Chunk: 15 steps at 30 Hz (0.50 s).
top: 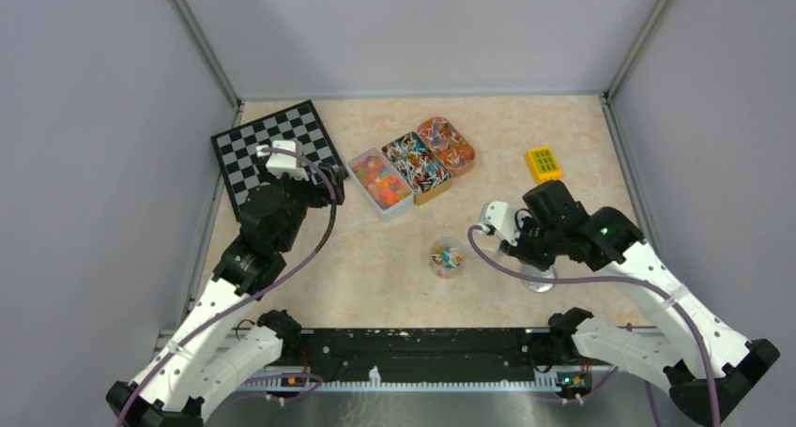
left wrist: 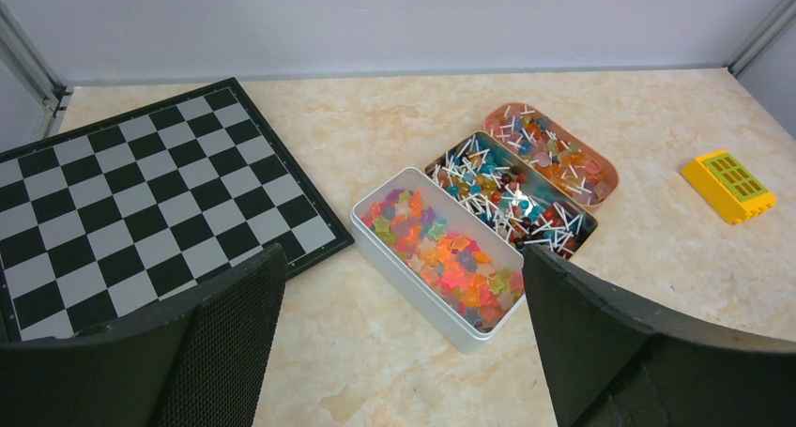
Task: Pack the candies
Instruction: Scoop the fake candies from the storage box.
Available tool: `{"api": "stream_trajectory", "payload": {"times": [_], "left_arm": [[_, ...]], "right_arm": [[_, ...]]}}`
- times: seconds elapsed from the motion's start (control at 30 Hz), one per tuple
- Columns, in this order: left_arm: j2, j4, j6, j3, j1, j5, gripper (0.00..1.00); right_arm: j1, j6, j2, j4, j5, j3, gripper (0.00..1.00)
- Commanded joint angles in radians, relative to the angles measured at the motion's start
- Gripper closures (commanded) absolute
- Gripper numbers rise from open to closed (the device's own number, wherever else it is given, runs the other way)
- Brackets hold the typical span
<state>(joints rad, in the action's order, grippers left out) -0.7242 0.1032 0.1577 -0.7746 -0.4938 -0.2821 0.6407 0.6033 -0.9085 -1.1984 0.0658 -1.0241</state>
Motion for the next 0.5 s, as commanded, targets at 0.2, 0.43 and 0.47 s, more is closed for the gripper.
{"api": "stream_trajectory", "payload": {"times": [0.2,0.43,0.47], "left_arm": [[0.014,-0.058,0.0,0.004,-0.005,-0.009,0.01],[0.017,-0.059,0.002,0.004,-0.006,-0.005,0.01],[0.017,-0.058,0.002,0.004,-0.006,-0.006,0.01]], "right_arm": [[0.014,-0.233,-0.079,0.135,-0.056,-0.209,1.0],[0.014,-0.41,-0.26,0.156,-0.178,-0.324,1.0],[0.014,-0.439,-0.284,0.168,-0.191,-0.333,1.0]]}}
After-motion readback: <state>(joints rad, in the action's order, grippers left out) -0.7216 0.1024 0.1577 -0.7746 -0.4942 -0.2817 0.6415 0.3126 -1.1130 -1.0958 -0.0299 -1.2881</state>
